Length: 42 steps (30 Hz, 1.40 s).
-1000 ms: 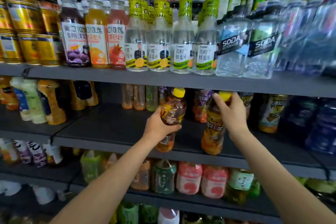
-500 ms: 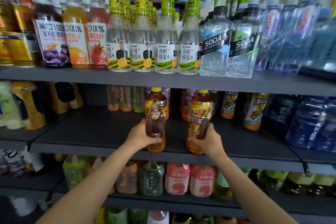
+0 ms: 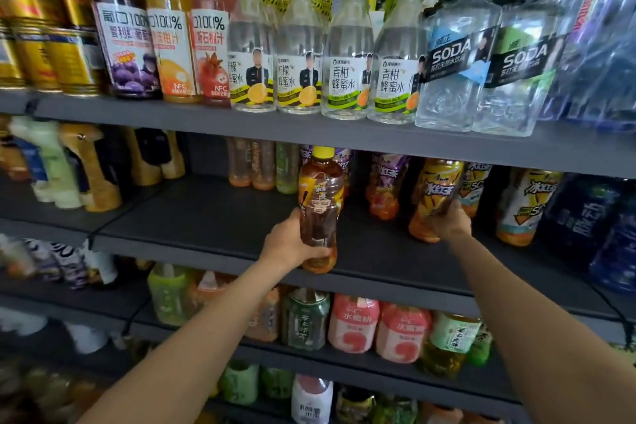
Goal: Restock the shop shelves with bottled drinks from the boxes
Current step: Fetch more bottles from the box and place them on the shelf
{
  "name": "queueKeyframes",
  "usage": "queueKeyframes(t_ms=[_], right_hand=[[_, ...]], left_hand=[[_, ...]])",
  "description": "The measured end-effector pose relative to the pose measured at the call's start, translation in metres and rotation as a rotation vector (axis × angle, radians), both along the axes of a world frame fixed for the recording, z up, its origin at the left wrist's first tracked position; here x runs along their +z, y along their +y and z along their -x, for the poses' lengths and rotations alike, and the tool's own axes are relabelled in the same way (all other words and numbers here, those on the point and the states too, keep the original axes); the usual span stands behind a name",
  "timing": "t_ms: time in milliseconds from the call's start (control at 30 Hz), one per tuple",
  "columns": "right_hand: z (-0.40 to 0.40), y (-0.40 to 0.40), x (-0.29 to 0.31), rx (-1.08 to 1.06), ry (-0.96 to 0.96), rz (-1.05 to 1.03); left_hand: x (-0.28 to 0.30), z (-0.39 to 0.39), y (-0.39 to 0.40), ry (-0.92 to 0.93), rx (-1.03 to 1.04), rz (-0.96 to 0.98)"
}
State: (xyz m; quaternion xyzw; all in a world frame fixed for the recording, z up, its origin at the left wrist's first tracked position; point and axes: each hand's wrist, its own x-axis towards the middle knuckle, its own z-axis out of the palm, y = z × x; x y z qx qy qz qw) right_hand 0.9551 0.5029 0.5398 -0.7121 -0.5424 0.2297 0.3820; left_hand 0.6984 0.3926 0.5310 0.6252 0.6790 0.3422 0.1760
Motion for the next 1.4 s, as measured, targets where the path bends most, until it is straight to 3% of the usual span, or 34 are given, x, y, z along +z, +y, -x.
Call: queueKeyframes(t_ms=[133, 200, 300, 400, 467, 667, 833, 1167, 1300, 1400], right_hand=[[0.007, 0.002, -0.015, -0.063, 0.083, -0.032], [0.010, -0.012, -0.026, -0.051, 0.047, -0.154], [0.006, -0.031, -0.032, 0.158, -0.059, -0.369], [0.003, -0.045, -0.022, 0.439, 0.078, -0.251], [0.002, -0.047, -0.015, 0.492, 0.138, -0.206], [-0.009, -0.030, -0.012, 0.255, -0.112, -0.214], [-0.011, -0.009, -0.013, 0.199, -0.146, -0.155], [-0.002, 0.019, -0.011, 0.150, -0.068, -0.049], [0.029, -0.010, -0.015, -0.078, -0.016, -0.334], [0.088, -0.057, -0.020, 0.076, -0.036, -0.552]], left_hand=[[-0.004, -0.002, 0.002, -0.022, 0.007, -0.001], [-0.005, -0.007, 0.006, -0.037, -0.027, -0.002], [-0.004, -0.031, 0.021, -0.042, -0.091, 0.009], [-0.006, -0.072, 0.040, -0.065, -0.092, -0.002], [-0.008, -0.101, 0.050, -0.125, -0.120, -0.002], [-0.012, -0.150, 0.059, -0.207, -0.275, 0.038], [-0.018, -0.145, 0.063, -0.122, -0.204, 0.022], [-0.030, -0.088, 0.046, -0.188, 0.007, -0.169], [-0.045, -0.053, 0.016, -0.240, 0.127, -0.244], [-0.061, -0.010, -0.023, -0.297, 0.240, -0.299]])
